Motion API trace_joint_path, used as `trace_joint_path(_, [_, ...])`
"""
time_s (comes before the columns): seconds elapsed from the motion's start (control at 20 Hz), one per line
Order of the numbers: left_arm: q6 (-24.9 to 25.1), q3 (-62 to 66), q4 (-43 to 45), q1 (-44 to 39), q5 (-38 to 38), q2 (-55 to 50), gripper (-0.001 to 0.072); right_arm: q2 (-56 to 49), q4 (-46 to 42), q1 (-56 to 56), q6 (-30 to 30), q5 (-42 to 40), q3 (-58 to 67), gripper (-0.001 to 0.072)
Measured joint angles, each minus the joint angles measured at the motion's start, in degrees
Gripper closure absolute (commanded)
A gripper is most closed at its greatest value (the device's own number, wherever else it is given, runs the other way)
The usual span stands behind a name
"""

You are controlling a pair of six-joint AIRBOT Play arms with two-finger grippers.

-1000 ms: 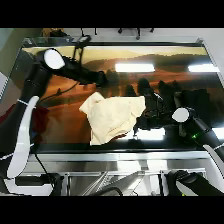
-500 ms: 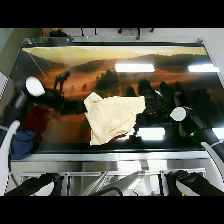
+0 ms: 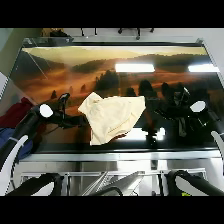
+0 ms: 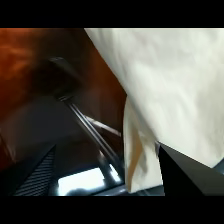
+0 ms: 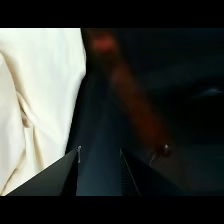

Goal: Fold the shirts.

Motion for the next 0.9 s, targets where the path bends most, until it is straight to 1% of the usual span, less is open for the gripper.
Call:
trace_joint_path(0.2, [0.8, 7.4, 0.0, 1.9, 1.6, -8.5, -0.0002, -6.0, 6.0, -1.7, -4.1, 0.2, 0.0, 0.0419])
trace_joint_path(0.5, [1.4, 20.4, 0.0, 2.7, 1.7, -21.9, -0.0002, -16.8, 21.5, 0.8, -16.3, -2.1, 0.0, 0.0420])
trace_joint_path(0.6, [1.5, 24.7, 0.0, 2.4, 1.1, -25.9, -0.0002, -19.2, 26.9, 2.8, -20.0, -4.0, 0.1, 0.0419])
trace_joint_path(0.7, [1.8, 29.0, 0.1, 2.3, -0.1, -29.3, -0.0001, -20.7, 30.4, 4.7, -22.7, -6.6, 0.1, 0.0419])
trace_joint_path(0.75, [2.1, 31.1, 0.3, 2.2, -1.2, -31.0, 0.0113, -21.2, 31.8, 5.4, -23.7, -7.7, 0.1, 0.0421])
trace_joint_path(0.8, [2.2, 32.9, 0.3, 2.3, -2.4, -32.4, 0.0371, -21.6, 33.0, 6.0, -24.5, -8.7, 0.1, 0.0435])
trace_joint_path(0.85, [2.2, 34.6, 0.3, 2.3, -3.5, -33.7, 0.0608, -21.8, 34.0, 6.5, -25.6, -9.5, 0.2, 0.0573])
trace_joint_path(0.9, [2.4, 36.0, 0.5, 2.4, -5.0, -34.8, 0.0684, -22.1, 34.8, 6.8, -26.8, -10.4, 0.2, 0.0684])
